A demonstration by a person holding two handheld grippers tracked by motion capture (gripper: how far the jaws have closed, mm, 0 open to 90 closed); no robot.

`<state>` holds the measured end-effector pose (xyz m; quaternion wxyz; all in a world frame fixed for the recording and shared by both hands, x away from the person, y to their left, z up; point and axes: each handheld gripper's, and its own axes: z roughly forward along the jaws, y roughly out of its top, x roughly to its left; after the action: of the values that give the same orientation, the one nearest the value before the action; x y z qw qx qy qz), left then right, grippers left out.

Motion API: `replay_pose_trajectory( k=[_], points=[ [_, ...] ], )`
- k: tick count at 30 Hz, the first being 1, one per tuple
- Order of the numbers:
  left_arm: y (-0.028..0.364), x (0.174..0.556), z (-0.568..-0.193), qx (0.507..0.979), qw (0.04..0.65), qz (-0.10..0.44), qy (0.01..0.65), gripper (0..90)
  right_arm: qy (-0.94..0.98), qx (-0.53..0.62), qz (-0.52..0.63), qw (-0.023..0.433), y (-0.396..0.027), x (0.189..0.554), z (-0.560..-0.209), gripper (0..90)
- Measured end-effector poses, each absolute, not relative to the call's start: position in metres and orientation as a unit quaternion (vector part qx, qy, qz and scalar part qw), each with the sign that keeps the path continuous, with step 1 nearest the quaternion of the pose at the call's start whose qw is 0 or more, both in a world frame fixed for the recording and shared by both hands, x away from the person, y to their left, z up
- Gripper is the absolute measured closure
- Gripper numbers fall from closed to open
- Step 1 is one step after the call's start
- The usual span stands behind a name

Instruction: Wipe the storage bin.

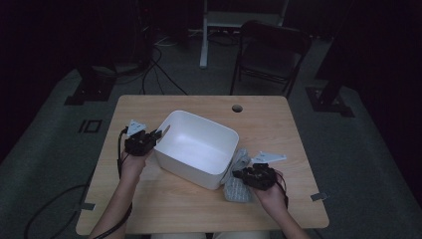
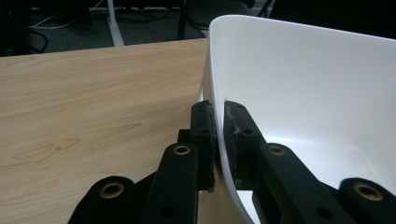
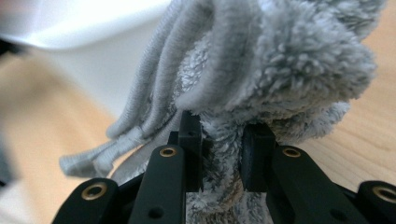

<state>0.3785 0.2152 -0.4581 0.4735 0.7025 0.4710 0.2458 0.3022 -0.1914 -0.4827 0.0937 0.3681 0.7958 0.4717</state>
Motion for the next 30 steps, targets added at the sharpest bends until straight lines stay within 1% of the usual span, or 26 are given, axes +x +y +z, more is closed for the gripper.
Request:
replay_pose_trajectory(
  k=[1, 2, 3, 4, 8, 12, 15, 22, 27, 28, 30],
  points=[
    [0.215, 0.378, -0.458, 0.703, 0.474, 0.246, 0.470, 83.0, 0.786, 0.353, 0.500, 0.085, -0.192, 0.285, -0.473, 73.9],
    [0.215, 0.378, -0.458, 0.703, 0.474, 0.246, 0.470, 83.0, 0.786, 0.353, 0.500, 0.085, -0.192, 0.285, -0.473, 73.9],
    [0.215, 0.378, -0.458, 0.703, 0.474, 0.246, 0.470, 82.9, 0.780, 0.340, 0.519, 0.083, -0.186, 0.274, -0.468, 73.9],
    [0.216, 0.378, -0.458, 0.705, 0.474, 0.246, 0.467, 82.9, 0.779, 0.336, 0.523, 0.085, -0.182, 0.271, -0.467, 73.8],
    [0.218, 0.379, -0.458, 0.706, 0.478, 0.239, 0.464, 82.9, 0.782, 0.325, 0.520, 0.113, -0.166, 0.271, -0.466, 71.9],
    [0.217, 0.379, -0.458, 0.712, 0.475, 0.243, 0.456, 82.6, 0.781, 0.336, 0.511, 0.123, -0.165, 0.274, -0.469, 71.3],
    [0.218, 0.379, -0.458, 0.712, 0.478, 0.239, 0.456, 82.5, 0.790, 0.348, 0.492, 0.118, -0.163, 0.280, -0.484, 71.8],
    [0.216, 0.379, -0.458, 0.712, 0.476, 0.245, 0.454, 82.5, 0.803, 0.362, 0.462, 0.103, -0.163, 0.291, -0.501, 71.9],
    [0.217, 0.379, -0.459, 0.713, 0.477, 0.244, 0.452, 82.4, 0.816, 0.373, 0.432, 0.097, -0.161, 0.300, -0.519, 72.1],
    [0.217, 0.379, -0.458, 0.714, 0.476, 0.245, 0.452, 82.1, 0.821, 0.383, 0.414, 0.091, -0.159, 0.305, -0.527, 72.1],
    [0.217, 0.379, -0.458, 0.714, 0.475, 0.243, 0.453, 81.4, 0.823, 0.385, 0.408, 0.088, -0.159, 0.307, -0.531, 72.1]
  ],
)
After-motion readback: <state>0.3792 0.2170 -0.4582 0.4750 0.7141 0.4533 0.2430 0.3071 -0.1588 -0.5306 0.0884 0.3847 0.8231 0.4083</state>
